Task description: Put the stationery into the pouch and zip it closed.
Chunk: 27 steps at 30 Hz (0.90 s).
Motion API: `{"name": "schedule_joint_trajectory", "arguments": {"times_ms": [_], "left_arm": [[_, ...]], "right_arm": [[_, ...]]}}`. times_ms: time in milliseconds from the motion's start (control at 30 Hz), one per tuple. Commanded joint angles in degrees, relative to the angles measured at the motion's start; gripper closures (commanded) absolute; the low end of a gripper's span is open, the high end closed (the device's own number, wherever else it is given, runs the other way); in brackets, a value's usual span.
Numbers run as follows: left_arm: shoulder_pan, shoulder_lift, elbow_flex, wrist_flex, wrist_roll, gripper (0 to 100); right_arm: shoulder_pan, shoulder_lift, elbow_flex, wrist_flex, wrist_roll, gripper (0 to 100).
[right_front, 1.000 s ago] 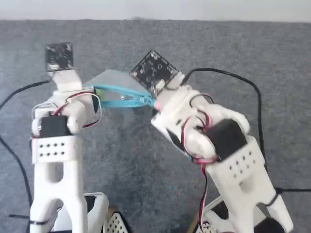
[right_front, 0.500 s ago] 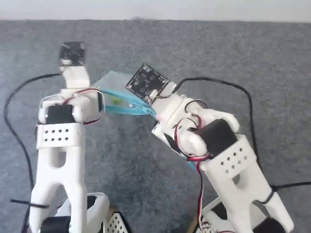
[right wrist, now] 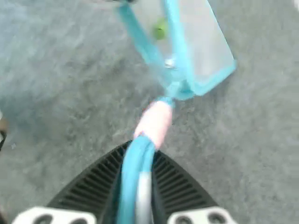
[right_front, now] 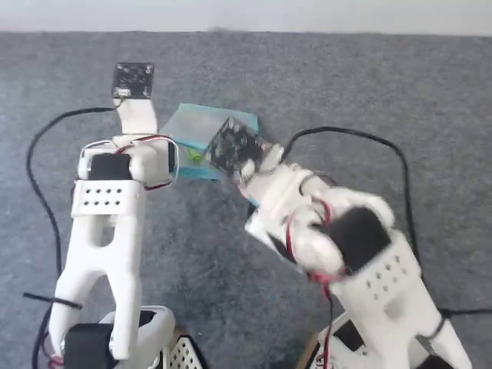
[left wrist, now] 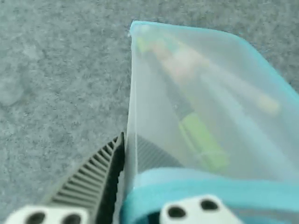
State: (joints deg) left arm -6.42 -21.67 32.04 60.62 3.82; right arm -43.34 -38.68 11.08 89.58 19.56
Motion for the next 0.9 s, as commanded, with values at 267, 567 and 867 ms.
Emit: {"name": "schedule_joint_trajectory", "arguments": {"times_ms": [267, 567, 867], "left_arm": [[2.9, 6.15, 4.88, -8.53, 5.1, 99], [2.11, 5.71, 4.79, -8.53, 4.04, 99], [2.02, 5.71, 4.79, -8.88, 4.04, 99]], "right_arm": [[-16.66, -8.48, 12.92, -4.53, 0.7, 75.3], [-12.44, -24.04, 19.25, -5.05, 4.84, 74.7], [-20.79, -27.82, 25.14, -3.12, 8.18, 74.6]]}}
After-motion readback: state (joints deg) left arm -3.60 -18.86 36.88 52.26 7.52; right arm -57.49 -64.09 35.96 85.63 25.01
